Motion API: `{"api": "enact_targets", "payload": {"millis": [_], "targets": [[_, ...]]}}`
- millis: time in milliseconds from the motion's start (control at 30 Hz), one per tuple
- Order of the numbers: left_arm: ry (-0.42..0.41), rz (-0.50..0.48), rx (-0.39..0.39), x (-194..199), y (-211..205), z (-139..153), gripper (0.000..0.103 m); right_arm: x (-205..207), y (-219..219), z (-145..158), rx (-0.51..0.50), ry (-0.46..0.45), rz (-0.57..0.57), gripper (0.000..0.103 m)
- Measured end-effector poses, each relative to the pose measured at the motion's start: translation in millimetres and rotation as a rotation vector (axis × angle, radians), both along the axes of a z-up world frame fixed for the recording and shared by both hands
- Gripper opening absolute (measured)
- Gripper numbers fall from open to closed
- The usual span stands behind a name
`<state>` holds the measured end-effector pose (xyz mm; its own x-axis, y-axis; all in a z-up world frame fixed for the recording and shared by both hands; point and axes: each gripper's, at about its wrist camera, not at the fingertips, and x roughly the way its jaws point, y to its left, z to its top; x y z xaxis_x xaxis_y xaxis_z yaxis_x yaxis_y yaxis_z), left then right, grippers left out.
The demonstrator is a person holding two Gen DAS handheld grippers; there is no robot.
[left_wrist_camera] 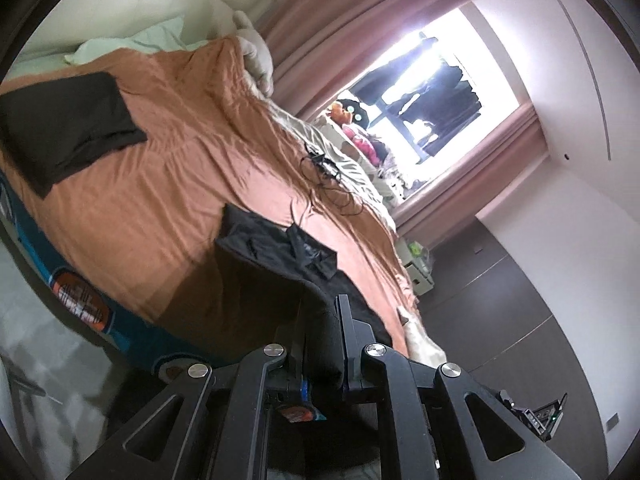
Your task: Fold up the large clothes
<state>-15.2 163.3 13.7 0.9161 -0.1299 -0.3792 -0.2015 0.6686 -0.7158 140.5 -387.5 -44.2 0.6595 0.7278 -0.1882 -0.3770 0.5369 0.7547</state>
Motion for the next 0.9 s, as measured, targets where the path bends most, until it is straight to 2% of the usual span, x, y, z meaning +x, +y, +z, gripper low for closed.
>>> {"api": "enact_targets", "payload": {"millis": [200,500,733,900], "targets": [[-0.011,0.007,0.010,24.6,9.1,14.6,0.010,34.4,7.6,15.4,0.011,-0.004,-0.005,0.011],[-0.034,0.025,0.011,81.2,31.5,29.2,0.011,98.5,27.1,33.8,0.011,-0.025,-0.019,0.011],[-0.047,0.035,0.033,136.4,44.1,46.4,0.011,158.9,44.7,47.4,0.017,-0.029,-0.016,0.011],[-0.021,0.040,0.030,186.6,57.8,50.3,0.011,211.7,62.7,46.4,0.004,-0.004,-0.011,0.012]]}}
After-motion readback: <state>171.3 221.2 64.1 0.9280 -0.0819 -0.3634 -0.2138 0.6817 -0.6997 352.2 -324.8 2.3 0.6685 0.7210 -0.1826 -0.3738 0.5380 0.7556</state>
